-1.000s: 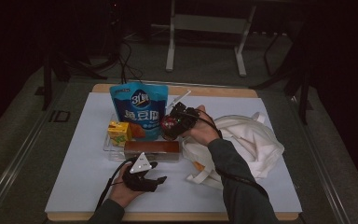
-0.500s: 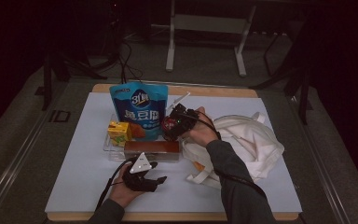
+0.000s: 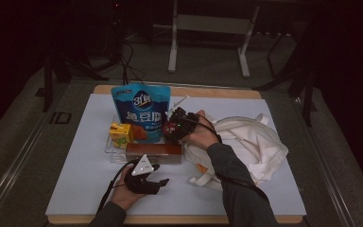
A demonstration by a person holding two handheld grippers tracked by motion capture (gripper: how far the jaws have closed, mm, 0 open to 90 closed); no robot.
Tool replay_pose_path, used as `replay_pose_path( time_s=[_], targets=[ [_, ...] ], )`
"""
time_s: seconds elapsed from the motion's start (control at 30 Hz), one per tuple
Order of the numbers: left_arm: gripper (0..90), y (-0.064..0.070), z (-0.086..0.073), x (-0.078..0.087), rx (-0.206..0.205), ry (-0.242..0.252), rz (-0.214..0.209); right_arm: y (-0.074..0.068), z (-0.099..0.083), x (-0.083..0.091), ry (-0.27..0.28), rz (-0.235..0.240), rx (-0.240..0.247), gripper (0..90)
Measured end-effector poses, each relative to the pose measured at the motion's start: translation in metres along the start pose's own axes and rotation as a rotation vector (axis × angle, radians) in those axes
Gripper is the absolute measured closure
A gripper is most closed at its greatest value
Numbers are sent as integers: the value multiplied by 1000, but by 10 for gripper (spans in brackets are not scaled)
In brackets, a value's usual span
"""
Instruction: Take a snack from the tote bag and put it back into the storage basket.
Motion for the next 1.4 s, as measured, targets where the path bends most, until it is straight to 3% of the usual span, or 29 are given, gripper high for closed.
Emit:
replay_pose_path(
  time_s=[0.37,0.43,0.53,1.4],
  targets=[
    [344,0,0,0,-1,1,0,2,-3,-6,-33,-8,-24,244],
    [344,0,0,0,-1,1,0,3,-3,-7,-29,-15,-31,207],
    [343,0,0,0,0,0,-1,4,0,-1,-5,-13,-39,189],
    [343,0,0,0,0,0,3,6,-8,31,13,-17,8,195]
  ],
)
Point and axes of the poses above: each handheld gripper's, and its own axes: x roughly backward along the jaws, z roughly out of its top, y roughly to its right, the point moved 3 cm from there along -x, roughly forward along the jaws, and after that the axes turned 8 degrees about -x, right-handed, at the moved point
